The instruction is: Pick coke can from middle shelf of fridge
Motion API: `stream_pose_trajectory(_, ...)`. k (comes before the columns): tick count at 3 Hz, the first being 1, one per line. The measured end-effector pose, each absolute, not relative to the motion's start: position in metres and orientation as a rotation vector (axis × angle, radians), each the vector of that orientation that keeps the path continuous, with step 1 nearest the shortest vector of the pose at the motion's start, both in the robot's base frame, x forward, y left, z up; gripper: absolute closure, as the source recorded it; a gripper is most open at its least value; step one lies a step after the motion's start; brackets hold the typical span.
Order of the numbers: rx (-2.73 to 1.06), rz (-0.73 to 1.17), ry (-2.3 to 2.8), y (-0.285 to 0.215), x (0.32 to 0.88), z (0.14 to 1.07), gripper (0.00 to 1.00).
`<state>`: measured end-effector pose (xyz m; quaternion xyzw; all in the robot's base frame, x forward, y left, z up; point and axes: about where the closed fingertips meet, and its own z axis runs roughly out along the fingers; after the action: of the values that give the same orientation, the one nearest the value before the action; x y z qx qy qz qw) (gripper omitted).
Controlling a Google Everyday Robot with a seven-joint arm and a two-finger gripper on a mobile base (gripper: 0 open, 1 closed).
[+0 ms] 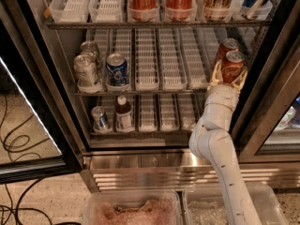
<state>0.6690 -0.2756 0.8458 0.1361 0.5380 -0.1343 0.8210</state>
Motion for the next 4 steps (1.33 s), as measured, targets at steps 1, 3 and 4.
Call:
stream_pose_trajectory(1, 0.290, -0.286, 1.145, -0.276, 0.669, 0.846, 1.00)
stream_pose_trajectory(3, 0.267, -0.273, 1.143, -0.273, 0.665, 0.858, 1.00)
stream_pose_trajectory(4, 0.166, -0.295, 1.166, -0.274, 0.655, 0.872, 1.00)
